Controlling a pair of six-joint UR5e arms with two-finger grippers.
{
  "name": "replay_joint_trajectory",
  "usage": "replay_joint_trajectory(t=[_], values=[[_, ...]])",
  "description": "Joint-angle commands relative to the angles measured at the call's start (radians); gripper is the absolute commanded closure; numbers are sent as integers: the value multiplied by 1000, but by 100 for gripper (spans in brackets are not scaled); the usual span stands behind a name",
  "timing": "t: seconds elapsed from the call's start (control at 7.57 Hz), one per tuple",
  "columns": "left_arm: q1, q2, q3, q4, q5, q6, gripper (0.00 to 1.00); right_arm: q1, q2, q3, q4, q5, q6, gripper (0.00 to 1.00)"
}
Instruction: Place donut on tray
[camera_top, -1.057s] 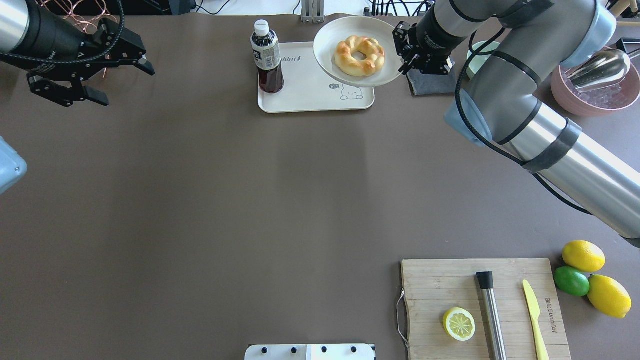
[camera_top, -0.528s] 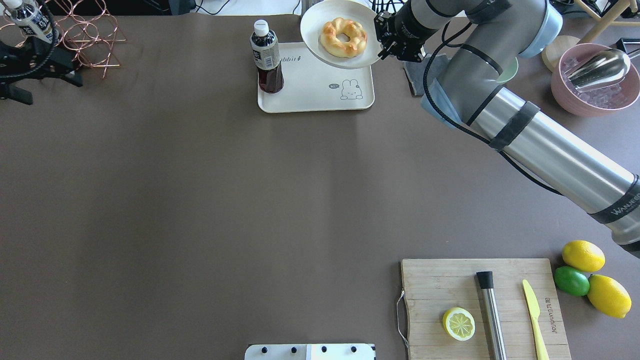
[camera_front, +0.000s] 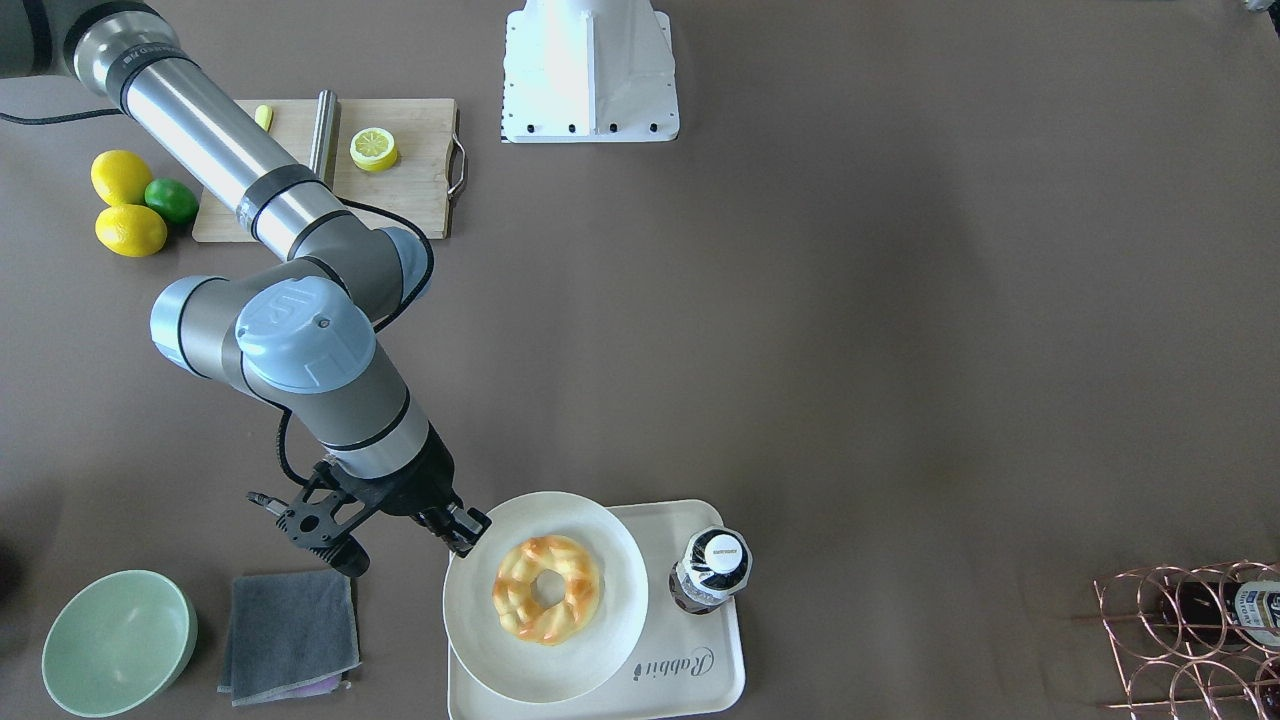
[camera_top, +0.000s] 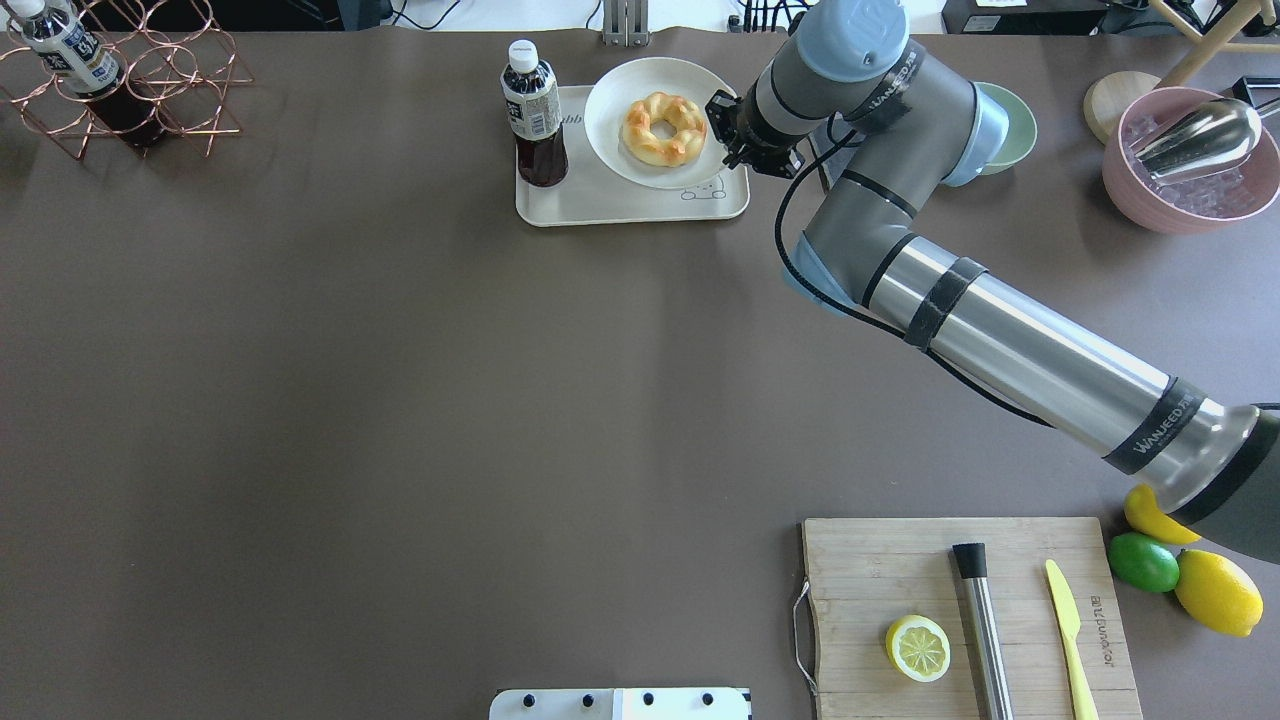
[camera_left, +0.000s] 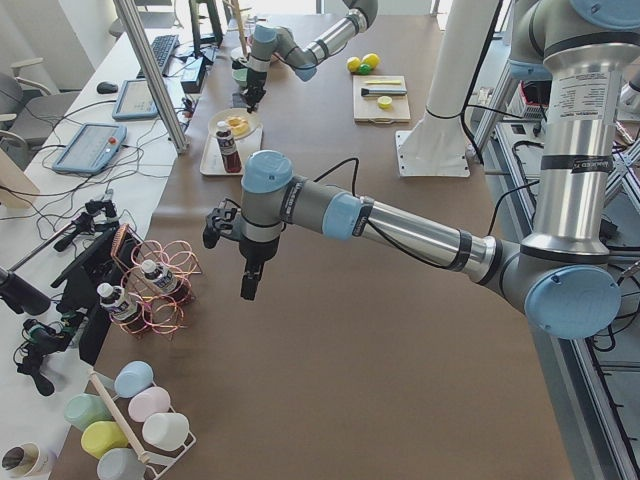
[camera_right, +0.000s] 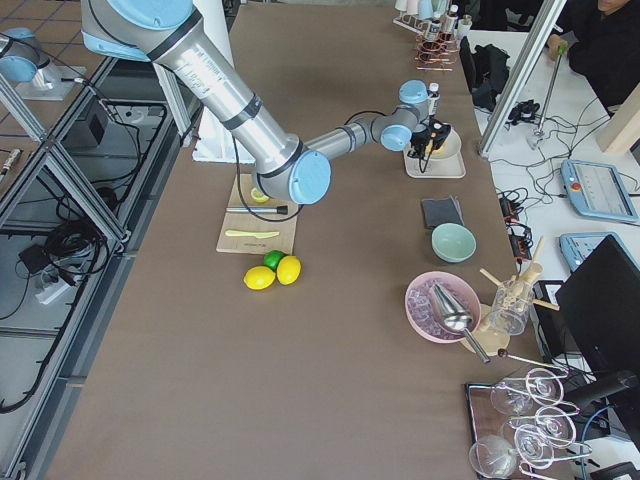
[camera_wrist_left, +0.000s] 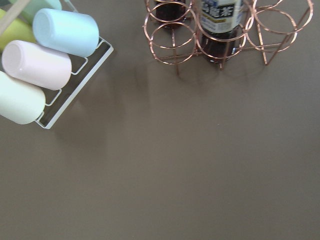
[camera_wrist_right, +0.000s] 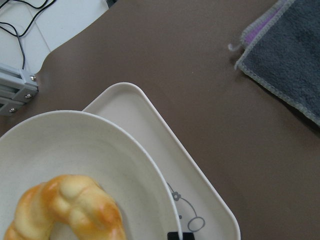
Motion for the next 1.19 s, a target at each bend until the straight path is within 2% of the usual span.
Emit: replay_joint_trajectory(t=[0.0, 0.4, 0.53, 0.66, 1.06], values=[[-105, -3, 99, 1, -1, 173, 2, -52, 43, -98, 44, -76, 0, 100], [-128, 5, 117, 1, -46, 213, 2, -14, 49, -130, 53, -77, -6, 100], [-136, 6, 117, 1, -46, 213, 2, -10, 56, -131, 52, -77, -8, 95], [-139, 6, 119, 1, -46, 215, 2, -10, 67, -130, 50, -89, -26, 1], [-172, 2, 159, -1, -46, 262, 2, 48, 44, -117, 47, -90, -145, 0]])
